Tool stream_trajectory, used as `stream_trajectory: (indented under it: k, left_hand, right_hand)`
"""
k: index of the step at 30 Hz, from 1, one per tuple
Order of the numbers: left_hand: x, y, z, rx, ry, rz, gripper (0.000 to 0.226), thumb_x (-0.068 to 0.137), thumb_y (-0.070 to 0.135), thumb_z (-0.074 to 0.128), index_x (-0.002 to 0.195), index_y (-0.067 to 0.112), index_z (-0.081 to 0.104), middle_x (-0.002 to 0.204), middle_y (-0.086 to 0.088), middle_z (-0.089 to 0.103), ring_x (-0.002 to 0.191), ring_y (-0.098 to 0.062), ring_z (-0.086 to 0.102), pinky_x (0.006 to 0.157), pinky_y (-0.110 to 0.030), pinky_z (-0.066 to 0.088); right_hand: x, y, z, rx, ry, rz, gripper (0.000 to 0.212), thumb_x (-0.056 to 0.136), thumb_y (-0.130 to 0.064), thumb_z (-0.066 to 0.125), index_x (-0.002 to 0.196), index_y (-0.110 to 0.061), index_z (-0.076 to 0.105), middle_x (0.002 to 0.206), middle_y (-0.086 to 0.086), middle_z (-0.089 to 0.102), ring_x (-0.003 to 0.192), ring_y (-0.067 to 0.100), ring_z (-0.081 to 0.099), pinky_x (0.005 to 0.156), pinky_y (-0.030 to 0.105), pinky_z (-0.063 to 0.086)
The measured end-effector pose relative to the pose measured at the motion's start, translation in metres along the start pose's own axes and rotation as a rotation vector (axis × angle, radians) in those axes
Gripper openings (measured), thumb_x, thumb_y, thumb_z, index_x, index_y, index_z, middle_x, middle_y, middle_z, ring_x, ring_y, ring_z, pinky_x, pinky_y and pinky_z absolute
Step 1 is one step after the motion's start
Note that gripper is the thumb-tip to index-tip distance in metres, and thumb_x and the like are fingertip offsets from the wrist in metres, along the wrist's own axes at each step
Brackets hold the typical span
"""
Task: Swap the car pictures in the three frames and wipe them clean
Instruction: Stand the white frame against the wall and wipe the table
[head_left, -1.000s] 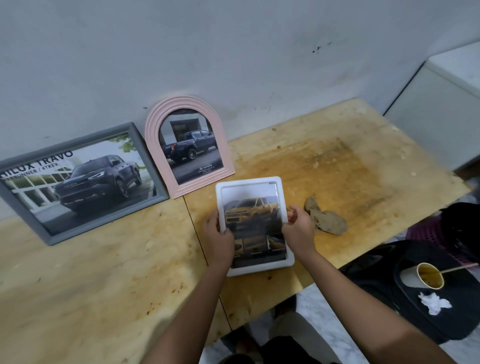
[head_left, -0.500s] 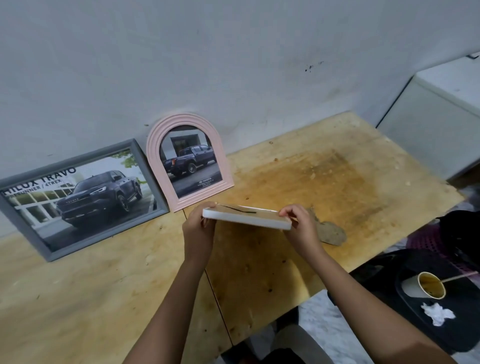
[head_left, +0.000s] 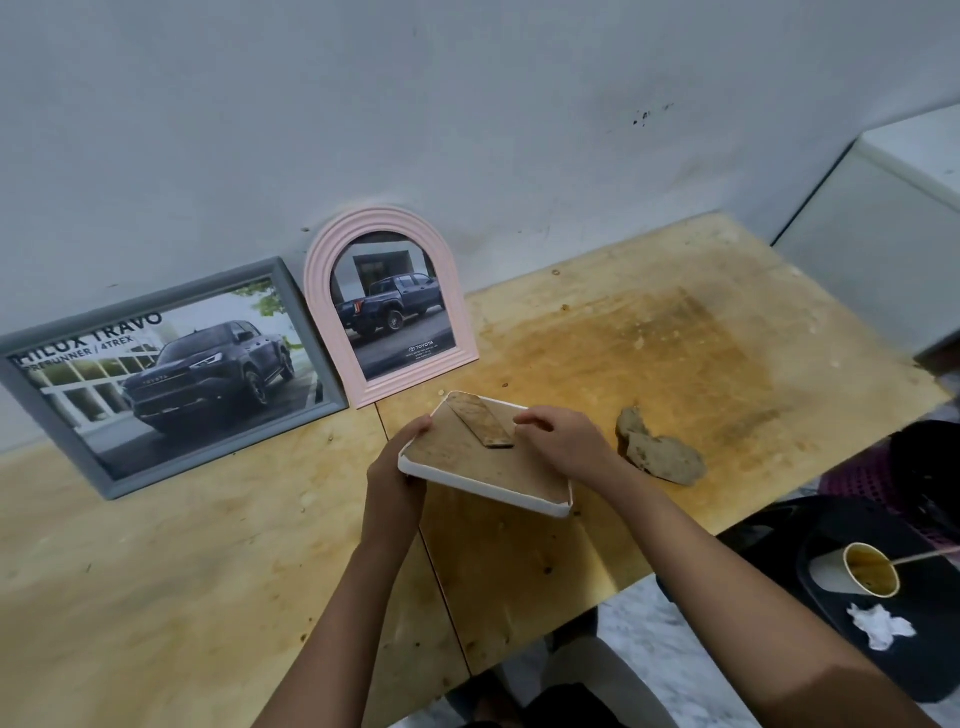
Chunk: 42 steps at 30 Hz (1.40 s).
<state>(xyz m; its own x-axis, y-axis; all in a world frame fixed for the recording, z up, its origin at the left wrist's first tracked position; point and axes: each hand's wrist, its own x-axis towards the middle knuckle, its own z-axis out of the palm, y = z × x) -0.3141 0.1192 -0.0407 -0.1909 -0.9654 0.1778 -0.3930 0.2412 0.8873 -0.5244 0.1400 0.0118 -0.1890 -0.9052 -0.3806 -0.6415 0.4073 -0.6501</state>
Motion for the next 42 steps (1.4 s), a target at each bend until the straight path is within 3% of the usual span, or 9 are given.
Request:
stream_trajectory:
  k: [3,6,12,18,23,28,32,35,42]
  left_hand:
    - [0.002,-0.003,-0.002,0.029,-0.007,0.002,0.041,0.086,-0.002,0.06,0.119,0.022,0.054,0.121,0.003,0.055,0.112,-0.015,0.054,0.085,0.002,0.038]
    - [0.003,-0.001,-0.003,0.062,-0.009,-0.01,0.04,0.086,-0.001,0.059,0.121,0.018,0.055,0.123,-0.005,0.059,0.112,-0.015,0.053,0.087,-0.001,0.039]
    - [0.003,0.006,-0.005,0.108,-0.042,-0.003,0.04,0.085,0.0,0.061,0.123,0.011,0.055,0.125,-0.011,0.059,0.109,-0.014,0.052,0.087,-0.014,0.042]
    - [0.006,0.012,-0.006,0.143,-0.041,0.002,0.04,0.083,-0.002,0.062,0.122,0.007,0.056,0.122,-0.013,0.06,0.106,-0.013,0.052,0.088,-0.021,0.043]
    - [0.023,0.02,-0.006,0.115,-0.049,0.028,0.041,0.083,-0.005,0.061,0.121,0.01,0.057,0.119,0.0,0.058,0.112,-0.013,0.052,0.095,-0.028,0.044]
    - [0.06,0.043,0.009,0.117,-0.084,0.017,0.025,0.091,0.014,0.056,0.111,0.029,0.055,0.104,0.019,0.057,0.099,0.003,0.055,0.083,-0.009,0.045]
    - [0.095,0.061,0.033,0.085,-0.111,0.024,0.023,0.091,0.023,0.054,0.11,0.036,0.054,0.098,0.028,0.057,0.097,0.012,0.055,0.077,-0.007,0.047]
    - [0.117,0.066,0.056,0.072,-0.087,-0.009,0.02,0.092,0.024,0.055,0.109,0.034,0.054,0.096,0.023,0.059,0.094,0.007,0.057,0.076,-0.014,0.05]
    - [0.18,0.063,0.103,0.063,0.007,-0.039,0.023,0.094,0.036,0.048,0.106,0.022,0.061,0.09,0.01,0.062,0.085,-0.004,0.058,0.068,-0.028,0.051]
  right_hand:
    - [0.005,-0.025,0.011,-0.27,0.01,0.024,0.052,0.085,-0.062,0.046,0.121,-0.025,0.057,0.112,-0.005,0.063,0.107,0.017,0.054,0.099,0.042,0.029]
    - [0.011,-0.037,0.017,-0.228,0.012,0.046,0.053,0.078,-0.057,0.061,0.115,-0.019,0.057,0.109,-0.001,0.063,0.104,0.017,0.054,0.094,0.039,0.04]
    - [0.027,-0.046,0.014,-0.05,-0.049,0.201,0.032,0.073,-0.039,0.072,0.078,-0.016,0.051,0.072,-0.002,0.046,0.064,0.009,0.044,0.044,0.02,0.027]
    - [0.036,-0.042,0.003,0.269,-0.099,0.287,0.045,0.076,-0.035,0.073,0.107,-0.008,0.055,0.094,0.006,0.059,0.085,0.018,0.057,0.051,0.022,0.041]
    - [0.048,-0.025,-0.019,0.615,-0.224,0.264,0.041,0.07,-0.014,0.078,0.105,-0.005,0.058,0.105,0.013,0.065,0.097,0.023,0.062,0.081,0.031,0.051]
    - [0.074,-0.01,-0.059,0.681,-0.219,0.244,0.047,0.081,-0.005,0.068,0.121,-0.014,0.044,0.103,0.008,0.058,0.077,0.014,0.059,0.05,0.014,0.046]
    - [0.1,0.013,-0.095,0.788,-0.305,0.272,0.013,0.092,-0.016,0.055,0.095,-0.011,0.067,0.079,0.007,0.068,0.068,0.019,0.062,0.062,0.03,0.049]
    - [0.12,0.033,-0.115,0.958,-0.258,0.321,0.025,0.095,-0.012,0.046,0.074,-0.007,0.059,0.047,0.003,0.06,0.041,0.015,0.057,0.048,0.027,0.047]
    - [0.186,0.05,-0.149,1.04,-0.243,0.263,0.024,0.094,-0.026,0.049,0.086,-0.007,0.063,0.061,0.007,0.065,0.054,0.021,0.063,0.052,0.03,0.05]
